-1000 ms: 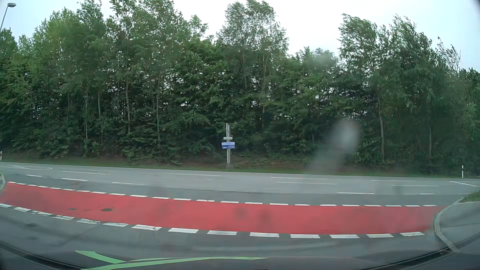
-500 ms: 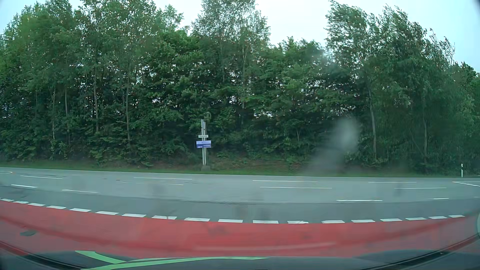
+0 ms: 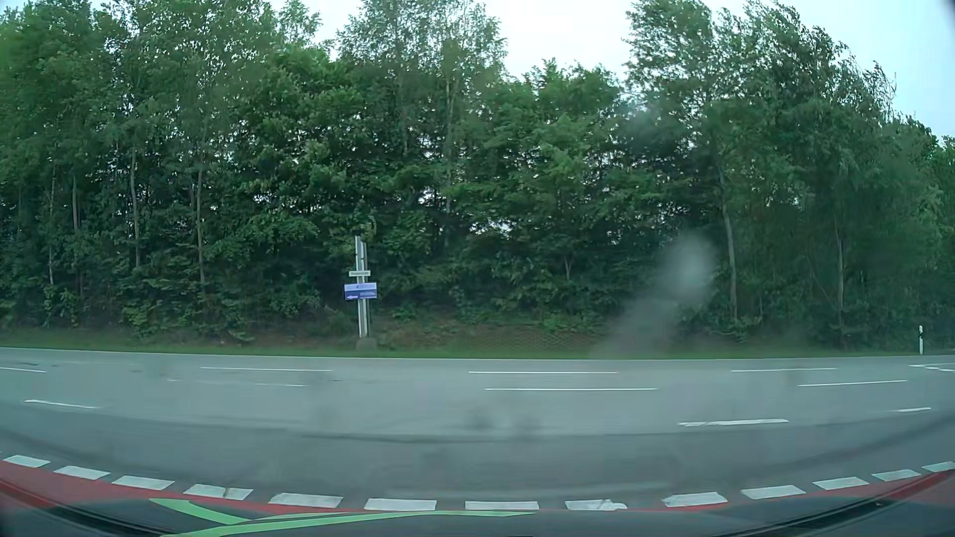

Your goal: Follow the waypoints while adhering to traffic rules and regulations

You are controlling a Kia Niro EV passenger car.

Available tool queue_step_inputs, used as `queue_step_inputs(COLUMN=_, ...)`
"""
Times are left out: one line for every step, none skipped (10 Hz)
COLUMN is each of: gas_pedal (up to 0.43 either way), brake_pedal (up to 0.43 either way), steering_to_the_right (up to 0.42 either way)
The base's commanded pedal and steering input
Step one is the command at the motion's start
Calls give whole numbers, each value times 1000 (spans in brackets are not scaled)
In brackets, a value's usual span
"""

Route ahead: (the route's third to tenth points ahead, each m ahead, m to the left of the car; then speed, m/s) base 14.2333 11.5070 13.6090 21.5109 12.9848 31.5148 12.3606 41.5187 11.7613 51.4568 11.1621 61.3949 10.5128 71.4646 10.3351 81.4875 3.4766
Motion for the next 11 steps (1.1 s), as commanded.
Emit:
queue_step_inputs(gas_pedal=0, brake_pedal=232, steering_to_the_right=100)
queue_step_inputs(gas_pedal=0, brake_pedal=238, steering_to_the_right=94)
queue_step_inputs(gas_pedal=0, brake_pedal=244, steering_to_the_right=88)
queue_step_inputs(gas_pedal=0, brake_pedal=244, steering_to_the_right=78)
queue_step_inputs(gas_pedal=0, brake_pedal=244, steering_to_the_right=67)
queue_step_inputs(gas_pedal=0, brake_pedal=244, steering_to_the_right=54)
queue_step_inputs(gas_pedal=0, brake_pedal=244, steering_to_the_right=41)
queue_step_inputs(gas_pedal=0, brake_pedal=244, steering_to_the_right=26)
queue_step_inputs(gas_pedal=0, brake_pedal=244, steering_to_the_right=15)
queue_step_inputs(gas_pedal=0, brake_pedal=244, steering_to_the_right=6)
queue_step_inputs(gas_pedal=0, brake_pedal=238, steering_to_the_right=-8)
